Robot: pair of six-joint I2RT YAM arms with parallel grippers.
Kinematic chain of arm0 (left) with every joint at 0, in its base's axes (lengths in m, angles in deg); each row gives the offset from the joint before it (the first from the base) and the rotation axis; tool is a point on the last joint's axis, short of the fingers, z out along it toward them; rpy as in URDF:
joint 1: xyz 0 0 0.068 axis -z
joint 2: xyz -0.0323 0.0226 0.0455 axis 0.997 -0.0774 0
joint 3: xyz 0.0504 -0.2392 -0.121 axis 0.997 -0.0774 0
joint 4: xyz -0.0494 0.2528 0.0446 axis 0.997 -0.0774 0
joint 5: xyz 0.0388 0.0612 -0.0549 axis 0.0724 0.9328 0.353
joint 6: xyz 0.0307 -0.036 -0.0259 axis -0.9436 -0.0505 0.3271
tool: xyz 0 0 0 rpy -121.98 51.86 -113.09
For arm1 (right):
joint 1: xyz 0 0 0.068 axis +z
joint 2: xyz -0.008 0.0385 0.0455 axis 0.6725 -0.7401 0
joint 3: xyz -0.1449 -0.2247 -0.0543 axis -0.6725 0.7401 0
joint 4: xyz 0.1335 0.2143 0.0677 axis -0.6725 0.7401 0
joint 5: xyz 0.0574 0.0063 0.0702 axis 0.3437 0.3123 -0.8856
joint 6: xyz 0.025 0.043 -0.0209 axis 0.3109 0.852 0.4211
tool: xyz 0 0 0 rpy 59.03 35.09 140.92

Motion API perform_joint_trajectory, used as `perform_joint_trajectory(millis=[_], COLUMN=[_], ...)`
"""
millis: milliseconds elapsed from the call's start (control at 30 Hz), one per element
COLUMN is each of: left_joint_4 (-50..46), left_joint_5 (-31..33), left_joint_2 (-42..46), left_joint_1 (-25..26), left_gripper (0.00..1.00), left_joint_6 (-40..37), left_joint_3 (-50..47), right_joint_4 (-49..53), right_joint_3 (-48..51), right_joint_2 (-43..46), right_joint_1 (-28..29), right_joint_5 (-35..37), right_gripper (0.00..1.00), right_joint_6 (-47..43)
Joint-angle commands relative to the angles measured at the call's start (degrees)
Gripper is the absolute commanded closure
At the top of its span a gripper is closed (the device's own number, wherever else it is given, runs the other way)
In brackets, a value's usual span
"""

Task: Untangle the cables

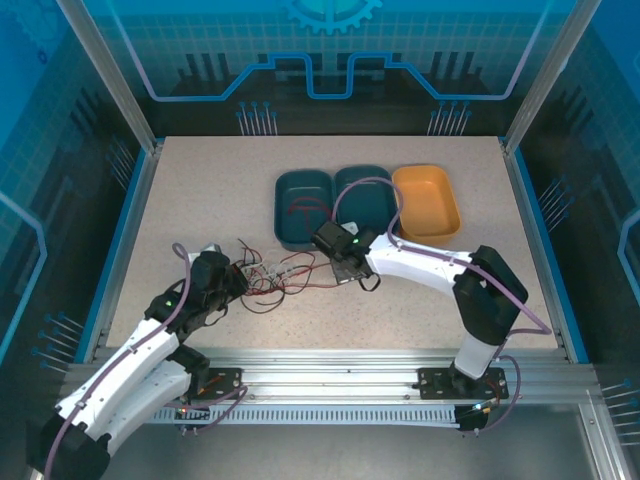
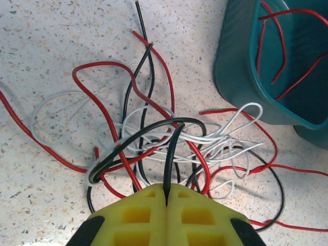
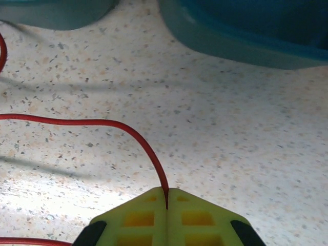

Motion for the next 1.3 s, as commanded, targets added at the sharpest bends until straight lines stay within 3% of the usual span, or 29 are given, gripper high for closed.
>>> perform_joint_trajectory(millis=[0, 467, 800, 1267], left_joint_4=[-0.69, -1.96, -1.96, -0.56], left_joint_5=[2.23, 5.04, 5.32, 4.61], left_joint_2=[-0.29, -0.91, -2.13, -3.32], left_joint_1=[-0.58, -0.82, -1.04, -1.07], left_gripper=[0.99, 1.00, 1.00, 1.00], left_joint_6=[1.76, 3.53, 3.03, 3.11], left_joint_3=[-1.27, -1.54, -0.85, -1.82], right_joint_4=[4.97, 6.71, 11.68, 12.08], right_joint_3=[1.28, 4.83, 1.96, -4.37], right_joint_2=[3.33, 18.29, 28.52, 40.27], right_joint_1=[-1.34, -8.57, -10.13, -14.97], right_joint_5=[6.00, 6.61, 14.59, 21.77], right_gripper=[1.00, 1.00, 1.00, 1.00], right_joint_6=[3.10, 1.79, -0.64, -11.82])
